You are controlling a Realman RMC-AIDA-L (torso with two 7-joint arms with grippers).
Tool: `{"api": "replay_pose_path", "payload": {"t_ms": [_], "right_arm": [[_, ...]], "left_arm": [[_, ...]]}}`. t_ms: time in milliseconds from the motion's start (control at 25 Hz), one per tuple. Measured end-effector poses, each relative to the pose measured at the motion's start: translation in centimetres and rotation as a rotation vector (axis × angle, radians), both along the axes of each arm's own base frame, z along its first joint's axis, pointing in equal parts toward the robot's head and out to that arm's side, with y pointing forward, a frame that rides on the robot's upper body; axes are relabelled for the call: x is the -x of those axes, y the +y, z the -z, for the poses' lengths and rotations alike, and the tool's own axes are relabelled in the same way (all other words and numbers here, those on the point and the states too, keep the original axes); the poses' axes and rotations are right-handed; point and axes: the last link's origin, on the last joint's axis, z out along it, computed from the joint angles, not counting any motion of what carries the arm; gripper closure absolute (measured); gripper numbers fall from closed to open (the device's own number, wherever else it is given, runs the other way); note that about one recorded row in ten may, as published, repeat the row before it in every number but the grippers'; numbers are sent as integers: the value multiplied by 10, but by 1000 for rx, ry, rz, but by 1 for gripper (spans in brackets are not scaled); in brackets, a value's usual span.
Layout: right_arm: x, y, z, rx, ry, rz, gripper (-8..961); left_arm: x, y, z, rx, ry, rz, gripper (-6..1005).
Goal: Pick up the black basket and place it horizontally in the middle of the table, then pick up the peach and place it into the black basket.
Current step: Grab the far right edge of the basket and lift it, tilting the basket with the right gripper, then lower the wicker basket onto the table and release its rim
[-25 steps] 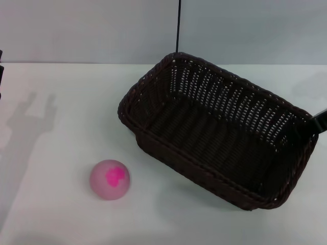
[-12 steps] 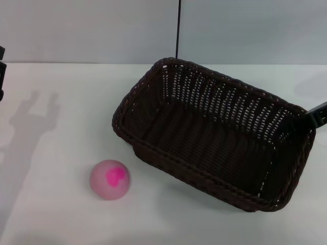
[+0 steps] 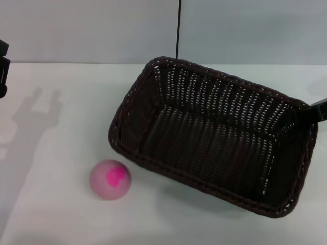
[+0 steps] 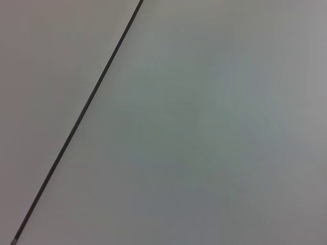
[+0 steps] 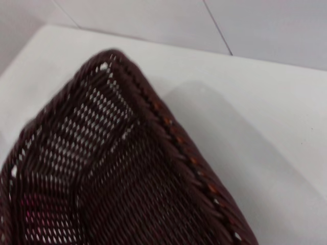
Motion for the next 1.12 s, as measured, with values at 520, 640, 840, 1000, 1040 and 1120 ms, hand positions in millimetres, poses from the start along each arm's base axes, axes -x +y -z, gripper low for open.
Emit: {"api": "replay_pose_path", "payload": {"t_ms": [520,640,840,1000,1040,1120], "right_arm": [[-10,-10,-15,-36,174,-56,783],[-9,-13,-16,-28,195,-99,777],[-5,-12,-24,-21,178,-204,767],[1,-6,-28,-30,150,-324,759],[3,-4,-28,-31,144,-348,757],[7,-2,-26,-18,132,-382,753]], "left_arm": [[1,0,1,8,2,-6,466],[2,-1,1,9,2,-10,464],[2,-2,1,11,-1,-12,460],[3,-2,2,14,-5,-15,457],[3,-2,2,14,-5,-15,457],[3,-1,2,18,-4,-14,455]]}}
